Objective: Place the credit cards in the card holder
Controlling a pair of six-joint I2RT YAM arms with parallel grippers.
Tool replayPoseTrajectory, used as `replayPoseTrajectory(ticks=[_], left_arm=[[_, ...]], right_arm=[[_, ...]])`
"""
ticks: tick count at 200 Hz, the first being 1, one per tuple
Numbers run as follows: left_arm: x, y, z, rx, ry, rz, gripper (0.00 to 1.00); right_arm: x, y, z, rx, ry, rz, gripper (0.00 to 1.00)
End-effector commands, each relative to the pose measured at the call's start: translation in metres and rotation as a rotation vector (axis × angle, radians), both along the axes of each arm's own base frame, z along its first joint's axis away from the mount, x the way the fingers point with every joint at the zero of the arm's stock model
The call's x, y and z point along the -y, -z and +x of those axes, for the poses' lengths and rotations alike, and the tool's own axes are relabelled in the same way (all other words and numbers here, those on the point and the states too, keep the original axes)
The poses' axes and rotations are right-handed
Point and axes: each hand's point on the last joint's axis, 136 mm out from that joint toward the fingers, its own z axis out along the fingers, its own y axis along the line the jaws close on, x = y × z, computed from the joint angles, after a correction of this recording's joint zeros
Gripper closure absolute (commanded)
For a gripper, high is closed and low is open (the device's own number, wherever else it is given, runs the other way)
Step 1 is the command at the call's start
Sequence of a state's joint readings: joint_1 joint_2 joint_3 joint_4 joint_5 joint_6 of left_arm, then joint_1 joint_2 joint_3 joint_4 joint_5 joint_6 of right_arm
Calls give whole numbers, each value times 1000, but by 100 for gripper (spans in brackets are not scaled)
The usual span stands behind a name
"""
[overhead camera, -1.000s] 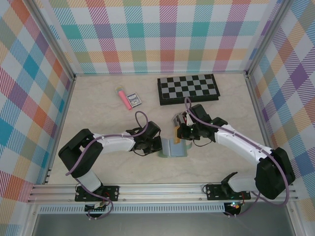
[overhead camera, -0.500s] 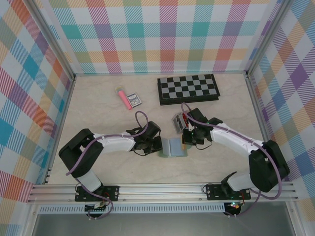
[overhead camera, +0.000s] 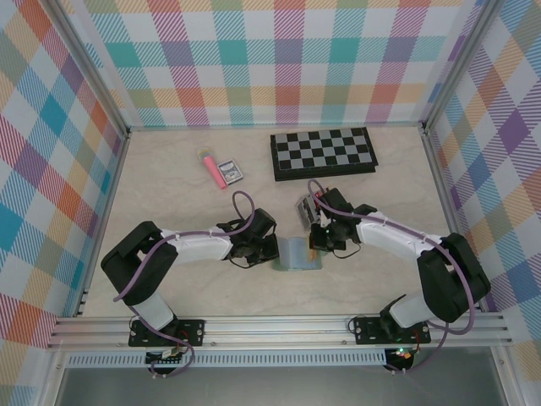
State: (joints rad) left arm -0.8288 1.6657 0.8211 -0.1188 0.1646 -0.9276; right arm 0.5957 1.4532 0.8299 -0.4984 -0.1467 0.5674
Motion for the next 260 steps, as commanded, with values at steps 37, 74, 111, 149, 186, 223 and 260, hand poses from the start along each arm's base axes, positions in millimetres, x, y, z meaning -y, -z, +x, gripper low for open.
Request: replayPoseTrajectory(ticks=[37, 74, 111, 149, 186, 223, 260], left_arm=[[-20, 31, -14, -76, -5, 98, 100], [-19, 32, -14, -78, -6, 97, 100], [-19, 32, -14, -77, -8, 96, 100], [-22, 33, -13, -72, -17, 102, 100], [-25, 37, -15, -75, -27, 113, 100], [-29, 46, -16, -81, -46, 122, 100], [-31, 54, -19, -97, -47, 129, 100]], right_arm=[[-22, -11, 5, 2, 8, 130, 93], [-34, -26, 8, 12, 3, 203, 93], [-43, -30, 8, 7, 5, 258, 92], [-50, -32, 8, -9, -1, 305, 92], [-56, -33, 7, -24, -3, 346, 92], [-55, -48, 9, 14, 13, 362, 92], [-2, -45, 12, 108, 85, 89, 92]])
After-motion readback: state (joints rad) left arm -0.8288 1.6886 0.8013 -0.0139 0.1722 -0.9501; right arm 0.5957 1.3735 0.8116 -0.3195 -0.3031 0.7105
